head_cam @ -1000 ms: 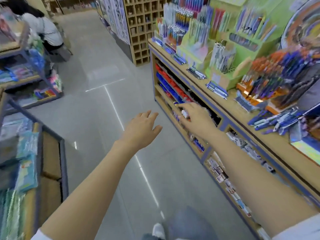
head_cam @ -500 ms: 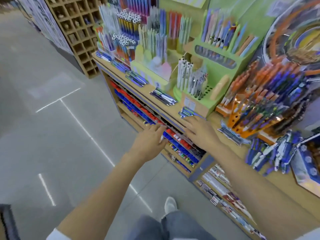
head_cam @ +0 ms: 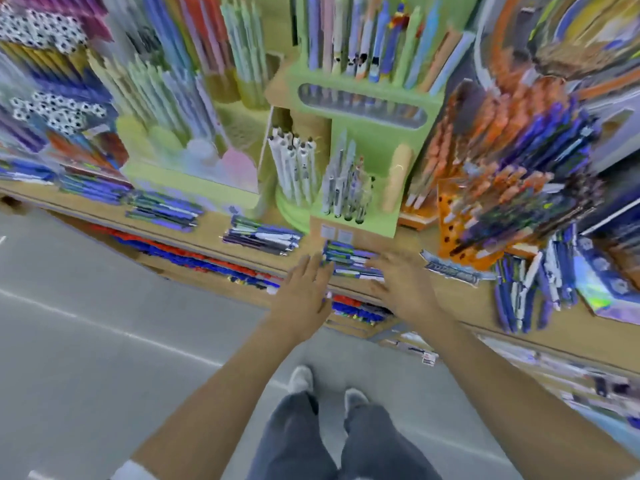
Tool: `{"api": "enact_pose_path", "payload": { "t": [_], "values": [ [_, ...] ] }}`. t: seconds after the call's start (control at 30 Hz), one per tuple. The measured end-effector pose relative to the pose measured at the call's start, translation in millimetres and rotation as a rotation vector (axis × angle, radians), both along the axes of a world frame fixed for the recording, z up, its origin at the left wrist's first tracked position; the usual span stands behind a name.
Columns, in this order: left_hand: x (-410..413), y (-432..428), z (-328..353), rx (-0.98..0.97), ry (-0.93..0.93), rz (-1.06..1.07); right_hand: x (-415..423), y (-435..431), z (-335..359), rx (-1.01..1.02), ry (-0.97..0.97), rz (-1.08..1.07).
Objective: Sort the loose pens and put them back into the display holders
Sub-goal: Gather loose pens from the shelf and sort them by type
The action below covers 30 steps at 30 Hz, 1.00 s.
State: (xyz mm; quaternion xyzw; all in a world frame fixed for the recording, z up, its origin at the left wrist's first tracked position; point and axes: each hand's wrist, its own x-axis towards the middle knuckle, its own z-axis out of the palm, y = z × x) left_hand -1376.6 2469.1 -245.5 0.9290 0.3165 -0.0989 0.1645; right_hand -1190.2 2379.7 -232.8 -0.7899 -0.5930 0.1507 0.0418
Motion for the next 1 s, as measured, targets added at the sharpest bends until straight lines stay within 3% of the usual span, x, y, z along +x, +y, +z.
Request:
{"api": "enact_pose_path", "payload": {
  "t": [0.4,0.53,0.67,0.8,1.0],
  "values": [
    [-6,24,-25,-0.084,-0.143,-0.072,-11,6,-34,0.137,-0.023,-0.122],
    [-6,25,-26,-0.067,-0.208,-0.065,-3,-9,-25,0.213,0.058,-0.132],
    [-3,21,-25,-0.053,-0.242,-0.006,3,-16,-21,0.229,0.107,-0.225],
    [1,16,-29,-0.036,-0.239,0.029,1,0,-28,0.187,0.045,-0.131],
    [0,11,-32,0.020,-0.250,0.043,-1,4,-35,0.162,0.049,-0.166]
  ]
}}
